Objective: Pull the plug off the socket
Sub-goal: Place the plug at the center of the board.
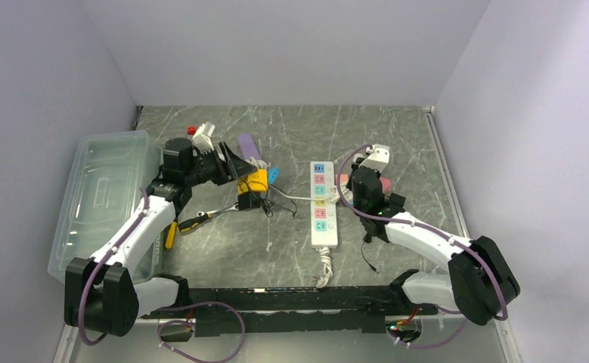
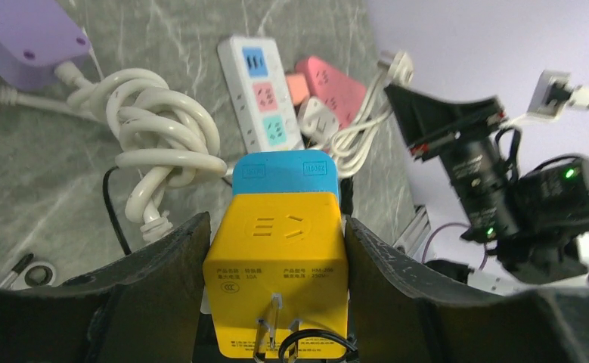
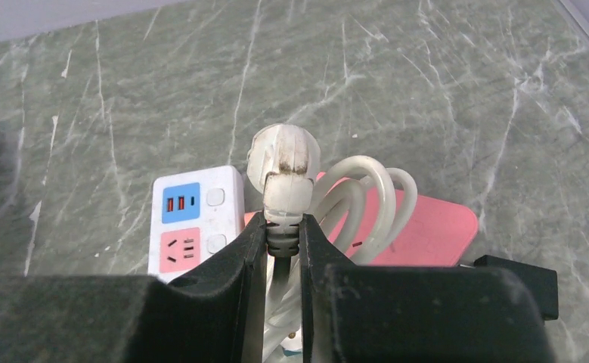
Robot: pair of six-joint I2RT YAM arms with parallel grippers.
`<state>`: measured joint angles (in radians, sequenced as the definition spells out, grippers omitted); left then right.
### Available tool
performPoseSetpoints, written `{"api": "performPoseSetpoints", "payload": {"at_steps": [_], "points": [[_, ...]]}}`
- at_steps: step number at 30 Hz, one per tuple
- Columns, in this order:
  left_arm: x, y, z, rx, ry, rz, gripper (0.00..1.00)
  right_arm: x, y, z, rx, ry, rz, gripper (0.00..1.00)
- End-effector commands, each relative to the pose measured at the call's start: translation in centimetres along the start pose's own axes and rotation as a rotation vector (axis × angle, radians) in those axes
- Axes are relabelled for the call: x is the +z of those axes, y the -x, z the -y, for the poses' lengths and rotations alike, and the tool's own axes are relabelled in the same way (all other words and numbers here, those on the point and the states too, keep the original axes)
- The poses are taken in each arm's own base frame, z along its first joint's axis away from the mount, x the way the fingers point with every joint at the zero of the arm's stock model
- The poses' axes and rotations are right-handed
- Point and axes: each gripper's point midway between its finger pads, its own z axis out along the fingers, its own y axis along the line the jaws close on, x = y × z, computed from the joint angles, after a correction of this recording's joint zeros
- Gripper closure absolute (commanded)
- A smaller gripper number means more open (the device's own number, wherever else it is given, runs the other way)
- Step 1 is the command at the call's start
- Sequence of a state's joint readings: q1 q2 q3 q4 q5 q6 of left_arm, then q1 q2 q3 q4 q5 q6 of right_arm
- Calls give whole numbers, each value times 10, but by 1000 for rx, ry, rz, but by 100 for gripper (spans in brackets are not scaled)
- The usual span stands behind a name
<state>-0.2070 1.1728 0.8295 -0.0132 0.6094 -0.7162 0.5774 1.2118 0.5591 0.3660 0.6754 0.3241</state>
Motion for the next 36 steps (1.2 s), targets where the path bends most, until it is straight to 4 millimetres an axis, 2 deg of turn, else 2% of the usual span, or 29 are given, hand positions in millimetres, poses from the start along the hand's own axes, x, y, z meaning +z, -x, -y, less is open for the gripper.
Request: {"api": "performPoseSetpoints", "payload": {"at_steps": [1,6,9,15,18,20,23,25,27,29,33,36], "points": [[-11,6,38,182,-207,43,100,3,11,-10,67,34,29,99],[1,-8,35,173,-242,-30,100,8,-8,-18,43,63,-29,82],[6,-13,32,168,-260,-58,100,8,-13,-23,34,89,-50,62],[11,-17,27,175,-264,-91,100,-1,-3,-24,50,135,-11,31],[9,-16,28,216,-259,-96,100,-8,5,-29,62,186,13,20],[6,-16,29,248,-255,-96,100,-16,11,-42,59,282,30,14],[4,-19,35,285,-278,-110,100,-37,15,-79,36,529,34,10],[3,-22,38,303,-293,-123,100,-59,15,-104,18,723,42,7],[4,-20,35,315,-274,-130,100,-75,15,-120,11,846,27,7],[5,-19,28,324,-229,-130,100,-75,14,-123,34,850,-2,6],[6,-16,21,346,-178,-100,100,-61,1,-120,82,776,-68,7],[8,-23,19,342,-164,-123,100,-58,-10,-131,132,799,-136,7]]}}
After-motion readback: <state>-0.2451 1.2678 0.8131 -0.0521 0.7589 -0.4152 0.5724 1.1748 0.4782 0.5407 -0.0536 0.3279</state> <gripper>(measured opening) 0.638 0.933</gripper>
